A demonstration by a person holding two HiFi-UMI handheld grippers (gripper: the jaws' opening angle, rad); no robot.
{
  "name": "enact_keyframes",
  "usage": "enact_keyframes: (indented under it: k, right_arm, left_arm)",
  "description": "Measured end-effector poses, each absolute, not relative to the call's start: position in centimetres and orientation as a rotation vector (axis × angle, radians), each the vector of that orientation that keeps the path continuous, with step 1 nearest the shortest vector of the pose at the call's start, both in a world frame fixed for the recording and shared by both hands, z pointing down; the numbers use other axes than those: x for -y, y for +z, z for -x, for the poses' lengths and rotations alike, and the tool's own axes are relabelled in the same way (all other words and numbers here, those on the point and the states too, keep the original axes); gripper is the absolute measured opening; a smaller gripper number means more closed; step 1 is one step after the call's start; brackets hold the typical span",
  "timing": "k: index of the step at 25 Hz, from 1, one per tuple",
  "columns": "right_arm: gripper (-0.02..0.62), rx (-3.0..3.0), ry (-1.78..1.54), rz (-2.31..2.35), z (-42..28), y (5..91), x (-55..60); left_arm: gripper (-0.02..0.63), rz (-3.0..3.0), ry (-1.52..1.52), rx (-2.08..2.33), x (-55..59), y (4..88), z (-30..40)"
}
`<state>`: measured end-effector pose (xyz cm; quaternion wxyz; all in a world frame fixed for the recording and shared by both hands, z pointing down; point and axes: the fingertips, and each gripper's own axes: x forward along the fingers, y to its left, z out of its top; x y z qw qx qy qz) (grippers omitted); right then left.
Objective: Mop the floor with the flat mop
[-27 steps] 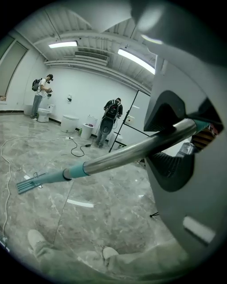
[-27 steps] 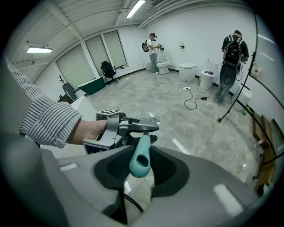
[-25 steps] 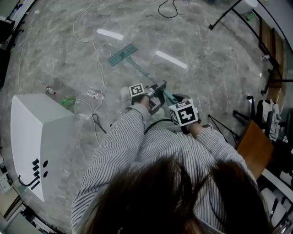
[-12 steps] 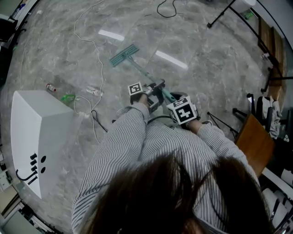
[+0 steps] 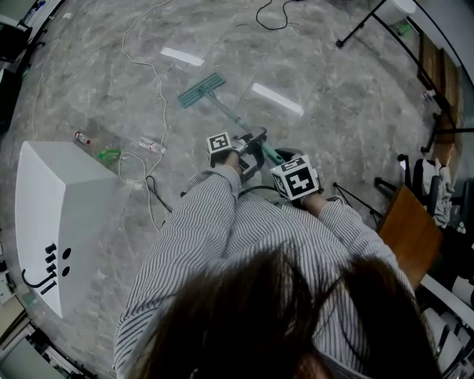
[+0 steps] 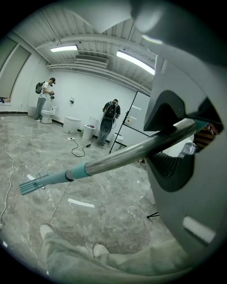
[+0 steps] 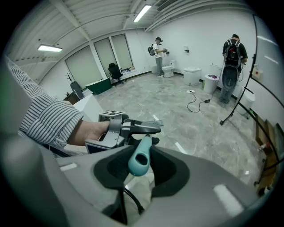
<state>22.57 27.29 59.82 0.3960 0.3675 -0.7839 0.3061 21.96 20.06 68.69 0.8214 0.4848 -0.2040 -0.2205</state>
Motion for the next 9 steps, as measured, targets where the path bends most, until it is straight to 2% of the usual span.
enact_keyframes:
  k: [9]
  right_arm:
    - [0.112,2.004,0.770,-0.936,-23.25,59.18,-26.58]
  left_arm:
    - [0.161,-1.069,-0.438,0.436,-19.46,69.71,-22.35]
